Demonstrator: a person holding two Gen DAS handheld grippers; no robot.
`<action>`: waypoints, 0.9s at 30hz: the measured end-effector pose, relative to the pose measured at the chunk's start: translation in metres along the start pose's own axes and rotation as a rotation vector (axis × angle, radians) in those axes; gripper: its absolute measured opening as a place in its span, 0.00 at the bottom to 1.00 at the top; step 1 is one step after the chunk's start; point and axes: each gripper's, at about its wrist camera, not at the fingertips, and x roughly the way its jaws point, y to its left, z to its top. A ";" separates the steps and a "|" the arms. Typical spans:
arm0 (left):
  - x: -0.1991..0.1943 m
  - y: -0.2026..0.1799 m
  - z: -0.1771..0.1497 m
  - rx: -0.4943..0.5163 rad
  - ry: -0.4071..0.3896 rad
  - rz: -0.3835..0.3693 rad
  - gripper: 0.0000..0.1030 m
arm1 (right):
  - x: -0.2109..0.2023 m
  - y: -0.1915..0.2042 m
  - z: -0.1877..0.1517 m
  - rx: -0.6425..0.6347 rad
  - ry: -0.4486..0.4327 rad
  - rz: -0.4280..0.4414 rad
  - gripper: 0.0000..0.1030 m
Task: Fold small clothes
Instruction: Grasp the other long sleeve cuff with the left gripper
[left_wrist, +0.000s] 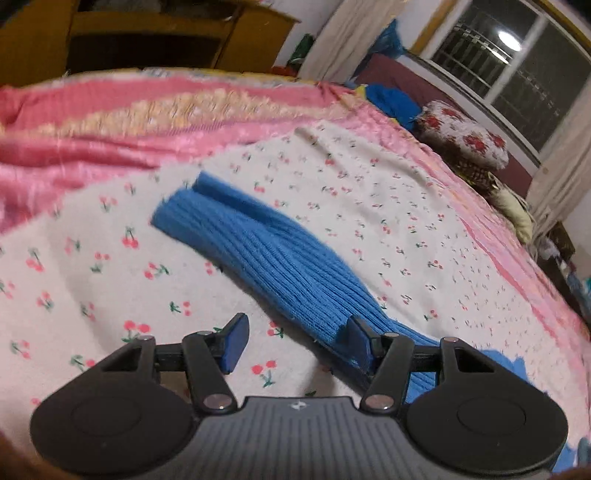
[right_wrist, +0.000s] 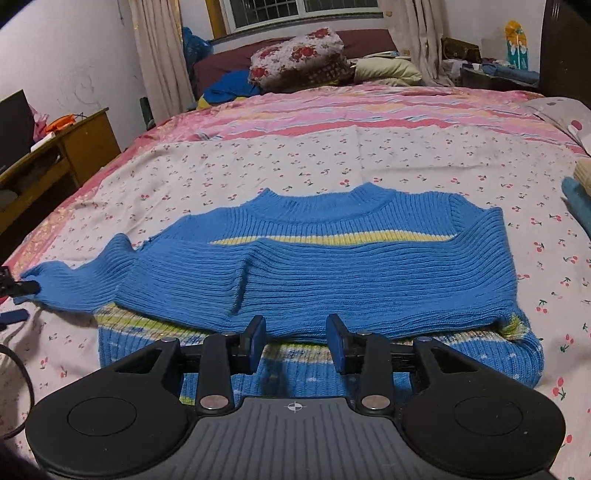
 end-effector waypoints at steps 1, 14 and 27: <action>0.003 -0.001 -0.001 -0.006 -0.001 0.006 0.60 | -0.001 0.001 0.000 0.003 0.002 -0.003 0.35; 0.008 -0.002 0.020 -0.102 -0.016 -0.037 0.16 | -0.050 0.007 -0.007 0.046 -0.053 -0.022 0.35; -0.096 -0.162 -0.063 0.514 0.002 -0.427 0.16 | -0.115 -0.035 -0.025 0.164 -0.205 0.004 0.35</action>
